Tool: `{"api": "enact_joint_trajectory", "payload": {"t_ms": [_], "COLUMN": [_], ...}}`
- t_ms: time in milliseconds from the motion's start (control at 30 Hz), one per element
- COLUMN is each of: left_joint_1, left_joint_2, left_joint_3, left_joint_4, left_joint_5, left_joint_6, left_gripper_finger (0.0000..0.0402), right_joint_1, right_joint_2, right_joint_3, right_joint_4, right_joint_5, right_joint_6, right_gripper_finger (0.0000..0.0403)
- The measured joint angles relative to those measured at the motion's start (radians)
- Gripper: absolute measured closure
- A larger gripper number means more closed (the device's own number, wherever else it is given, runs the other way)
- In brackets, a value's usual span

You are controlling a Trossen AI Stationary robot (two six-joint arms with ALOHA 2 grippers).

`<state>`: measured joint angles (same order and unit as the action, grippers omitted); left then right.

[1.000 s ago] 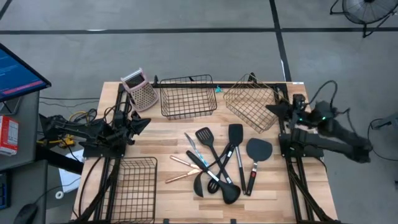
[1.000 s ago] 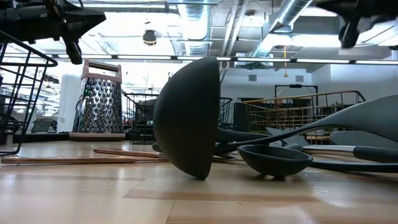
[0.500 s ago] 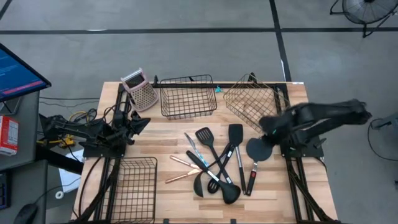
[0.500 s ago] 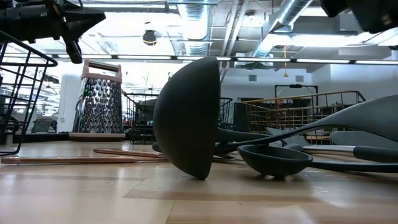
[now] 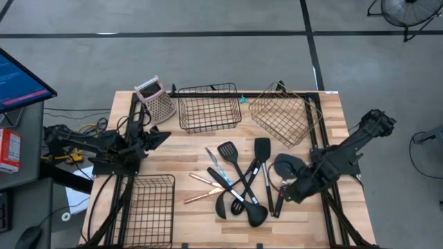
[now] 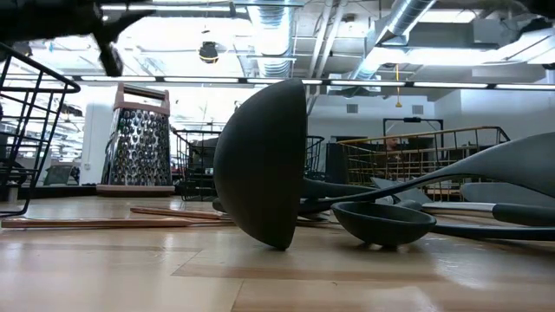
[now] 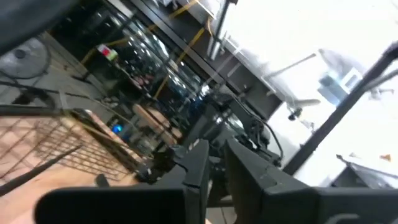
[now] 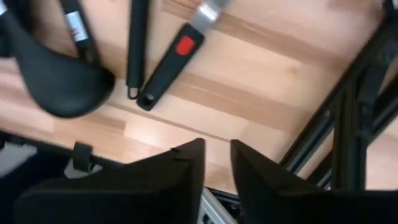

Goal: Pick & Place Kitchen Items
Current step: Put the black serving spoon into the bottom black wire basket

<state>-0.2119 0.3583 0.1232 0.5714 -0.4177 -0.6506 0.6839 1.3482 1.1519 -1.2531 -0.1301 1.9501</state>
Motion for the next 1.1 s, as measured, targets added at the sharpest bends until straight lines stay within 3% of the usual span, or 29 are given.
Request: {"api": "enact_joint_trajectory", "payload": {"t_ms": [267,367,500,633,833,1100], "left_joint_1": [0.019,0.057,0.112,0.169,0.186,0.102], "left_joint_2": [0.419,0.604,0.823,0.960,1.067,1.187], "left_joint_3": [0.285,0.414,0.592,0.716,0.811,0.856], "left_joint_4": [-0.028,-0.136,-0.313,-0.346,-0.507,-0.529], "left_joint_5": [0.077,0.161,0.318,0.479,0.491,0.364], "left_joint_6": [0.088,0.088,0.086,0.124,0.121,0.167], "left_gripper_finger": [0.0287,0.0267,0.0259,0.0260,0.0260,0.0260], "right_joint_1": [0.042,0.042,0.041,0.041,0.043,0.043], "right_joint_2": [0.013,0.013,0.013,0.013,0.013,0.013], "right_joint_3": [0.000,0.000,0.000,0.000,0.000,0.000], "right_joint_4": [-0.005,-0.004,-0.004,-0.004,-0.004,0.002], "right_joint_5": [0.007,0.043,0.064,0.073,0.112,0.184], "right_joint_6": [0.067,0.062,0.041,0.004,-0.049,-0.064], "right_gripper_finger": [0.0182,0.0152,0.0144,0.0143,0.0143,0.0143]}}
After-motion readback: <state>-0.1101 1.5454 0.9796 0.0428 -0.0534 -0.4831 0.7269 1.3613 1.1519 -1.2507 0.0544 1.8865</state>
